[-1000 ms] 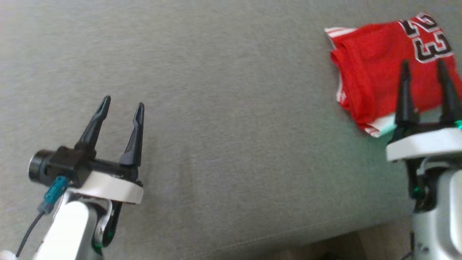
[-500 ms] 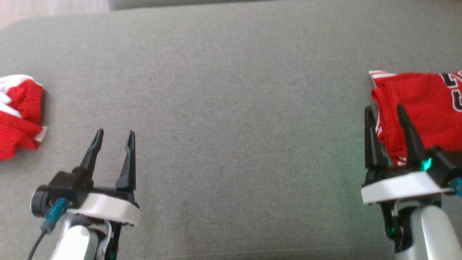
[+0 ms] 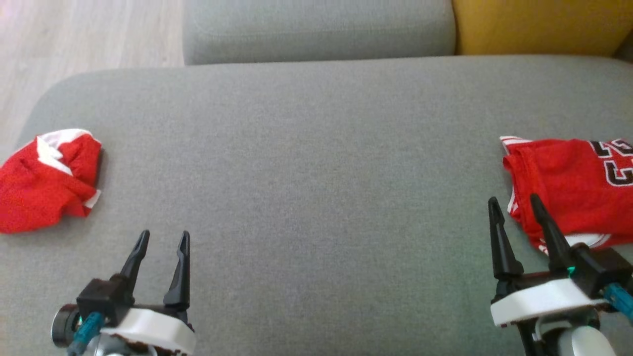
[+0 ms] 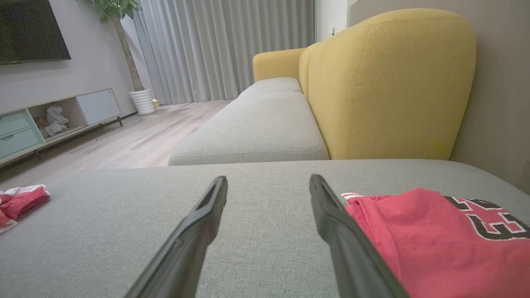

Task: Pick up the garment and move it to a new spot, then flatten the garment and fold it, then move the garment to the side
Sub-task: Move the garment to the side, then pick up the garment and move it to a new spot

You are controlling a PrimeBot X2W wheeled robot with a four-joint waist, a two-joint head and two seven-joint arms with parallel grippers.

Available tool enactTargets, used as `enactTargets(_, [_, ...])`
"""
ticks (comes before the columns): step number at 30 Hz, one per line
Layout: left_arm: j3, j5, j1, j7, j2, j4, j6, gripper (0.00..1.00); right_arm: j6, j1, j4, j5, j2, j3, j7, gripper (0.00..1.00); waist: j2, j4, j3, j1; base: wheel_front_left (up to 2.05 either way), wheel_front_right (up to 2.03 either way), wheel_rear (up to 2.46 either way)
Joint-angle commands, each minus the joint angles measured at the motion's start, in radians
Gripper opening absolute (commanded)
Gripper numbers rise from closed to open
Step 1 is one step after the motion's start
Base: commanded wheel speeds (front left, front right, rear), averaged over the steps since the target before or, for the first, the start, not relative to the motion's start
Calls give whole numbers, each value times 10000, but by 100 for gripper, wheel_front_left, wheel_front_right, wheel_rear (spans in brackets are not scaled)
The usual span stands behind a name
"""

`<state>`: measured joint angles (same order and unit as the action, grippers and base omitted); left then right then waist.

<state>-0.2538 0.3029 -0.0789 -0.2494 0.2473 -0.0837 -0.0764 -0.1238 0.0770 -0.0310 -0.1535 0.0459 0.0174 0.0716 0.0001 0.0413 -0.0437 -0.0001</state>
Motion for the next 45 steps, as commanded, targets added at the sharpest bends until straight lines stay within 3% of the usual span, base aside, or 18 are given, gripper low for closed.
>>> enactTargets(1, [325,-52,230,-123,76,232,-73,100,-69,-54,-487,150,44,165,-117,100,-1,48,259,1,0,0,0])
enactTargets(14, [161,-125,-144,-11,195,299,-232,100,-69,721,-952,117,43,-80,-415,100,-1,-16,762,1,0,0,0])
enactTargets(45, [120,-39,-45,7,361,451,-450,100,-69,745,-884,73,43,-266,-515,100,-1,2,661,1,0,0,0])
